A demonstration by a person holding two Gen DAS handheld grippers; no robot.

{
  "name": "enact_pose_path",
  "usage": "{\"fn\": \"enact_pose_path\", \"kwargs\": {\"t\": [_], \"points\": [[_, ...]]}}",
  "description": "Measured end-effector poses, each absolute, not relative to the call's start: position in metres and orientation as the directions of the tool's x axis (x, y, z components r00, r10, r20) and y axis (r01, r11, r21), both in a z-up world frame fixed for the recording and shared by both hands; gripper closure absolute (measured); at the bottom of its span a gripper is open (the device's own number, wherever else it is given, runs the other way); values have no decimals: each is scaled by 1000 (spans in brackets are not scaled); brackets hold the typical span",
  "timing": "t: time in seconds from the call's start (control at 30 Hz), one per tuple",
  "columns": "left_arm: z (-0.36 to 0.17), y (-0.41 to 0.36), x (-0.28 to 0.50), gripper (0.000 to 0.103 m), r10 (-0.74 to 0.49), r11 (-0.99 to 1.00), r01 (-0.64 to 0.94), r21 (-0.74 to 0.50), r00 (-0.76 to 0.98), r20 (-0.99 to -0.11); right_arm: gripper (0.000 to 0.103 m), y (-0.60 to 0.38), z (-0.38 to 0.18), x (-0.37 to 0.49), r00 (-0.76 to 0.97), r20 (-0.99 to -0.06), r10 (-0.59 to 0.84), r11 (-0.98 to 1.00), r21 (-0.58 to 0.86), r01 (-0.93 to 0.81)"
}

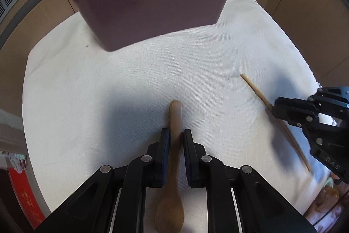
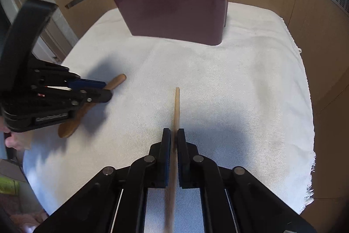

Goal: Organize utensils
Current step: 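Lift the wooden spoon and chopstick and carry both over the caddy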

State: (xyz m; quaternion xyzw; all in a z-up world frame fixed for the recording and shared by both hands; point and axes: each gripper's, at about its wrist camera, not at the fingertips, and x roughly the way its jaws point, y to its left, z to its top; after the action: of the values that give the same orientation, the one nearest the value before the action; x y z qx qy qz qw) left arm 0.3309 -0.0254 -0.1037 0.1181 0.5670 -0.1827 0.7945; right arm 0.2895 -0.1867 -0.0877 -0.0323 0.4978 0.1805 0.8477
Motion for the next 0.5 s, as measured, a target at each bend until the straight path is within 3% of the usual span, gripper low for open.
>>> {"fn": "enact_pose_path", "kwargs": {"t": [0.13, 0.27, 0.5], "points": [[-103, -23, 323, 91, -171, 929, 370, -29, 356, -919, 99, -189, -85, 289, 456, -842, 289, 934, 142, -329], [-90, -2, 306, 91, -229, 954, 275, -118, 419, -879, 99, -184, -85, 286, 445, -852, 277, 929, 118, -351], [-40, 28, 269, 91, -285, 958, 155, -243, 631, -721, 94, -177, -99, 287, 409, -881, 238, 938, 100, -331]]}}
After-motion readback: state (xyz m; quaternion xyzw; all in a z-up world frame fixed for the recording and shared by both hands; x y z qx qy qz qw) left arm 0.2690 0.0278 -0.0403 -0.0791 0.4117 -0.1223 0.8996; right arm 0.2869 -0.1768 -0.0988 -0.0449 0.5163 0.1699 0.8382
